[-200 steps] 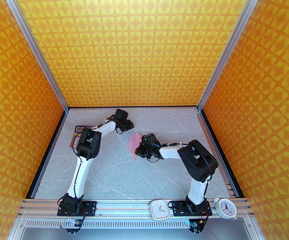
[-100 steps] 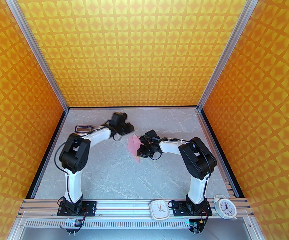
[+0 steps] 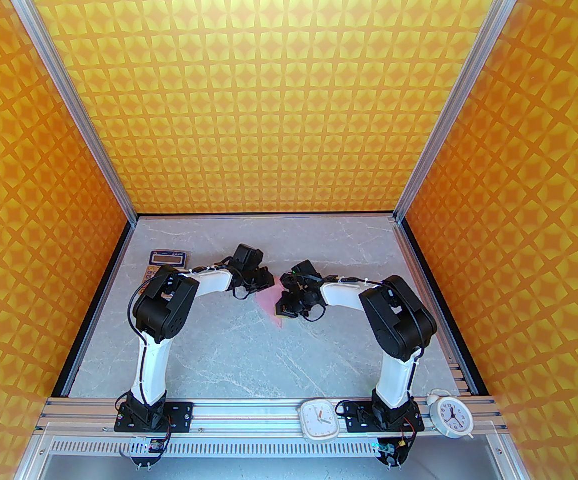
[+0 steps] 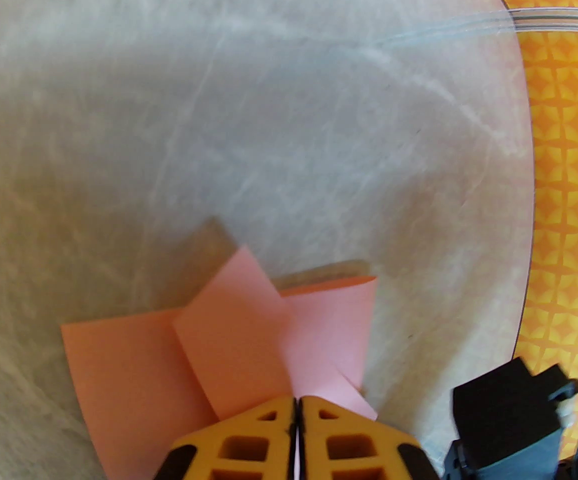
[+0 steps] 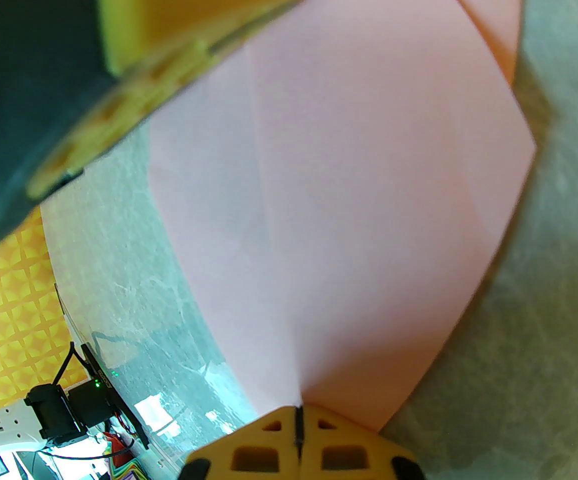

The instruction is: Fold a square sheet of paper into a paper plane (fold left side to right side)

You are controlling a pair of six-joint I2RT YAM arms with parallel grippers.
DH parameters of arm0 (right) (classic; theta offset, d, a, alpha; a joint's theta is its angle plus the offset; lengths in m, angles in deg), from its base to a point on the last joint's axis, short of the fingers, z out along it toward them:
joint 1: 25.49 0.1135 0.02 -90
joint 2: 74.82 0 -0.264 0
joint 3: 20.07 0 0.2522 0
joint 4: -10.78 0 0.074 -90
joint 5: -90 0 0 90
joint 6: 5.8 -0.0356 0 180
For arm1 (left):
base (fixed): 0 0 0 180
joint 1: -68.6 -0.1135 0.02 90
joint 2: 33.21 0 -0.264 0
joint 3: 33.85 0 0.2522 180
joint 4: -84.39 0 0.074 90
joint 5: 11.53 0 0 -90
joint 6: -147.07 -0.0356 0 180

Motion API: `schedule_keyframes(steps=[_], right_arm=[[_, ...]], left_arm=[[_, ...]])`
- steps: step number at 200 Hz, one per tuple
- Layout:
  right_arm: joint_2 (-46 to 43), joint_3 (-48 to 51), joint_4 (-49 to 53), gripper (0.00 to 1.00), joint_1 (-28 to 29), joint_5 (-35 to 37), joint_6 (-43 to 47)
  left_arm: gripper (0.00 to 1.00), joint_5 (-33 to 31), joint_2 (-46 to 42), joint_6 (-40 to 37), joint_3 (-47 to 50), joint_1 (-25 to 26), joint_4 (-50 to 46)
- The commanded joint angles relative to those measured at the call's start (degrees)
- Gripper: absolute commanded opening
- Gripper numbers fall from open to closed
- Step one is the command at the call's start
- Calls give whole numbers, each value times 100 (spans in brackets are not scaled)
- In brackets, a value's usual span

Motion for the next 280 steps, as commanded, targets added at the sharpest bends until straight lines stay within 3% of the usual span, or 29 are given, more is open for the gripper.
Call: schedule_keyframes(steps=[1,61,110,280], right_arm=[[-88,174,333,0,-1,212,-291],[-199,437,-557,0,3,-106,-1317],[-307,801,-329,0,58,-88,-1005],[-876,1834,-120,0,289,-148,-554]], left_arm=[[8,-227,129,-40,106,71,-119],[8,-345,162,3,171,105,-118],[6,-582,440,113,-158,110,-705],[4,-742,570,100,-349,107,-879]])
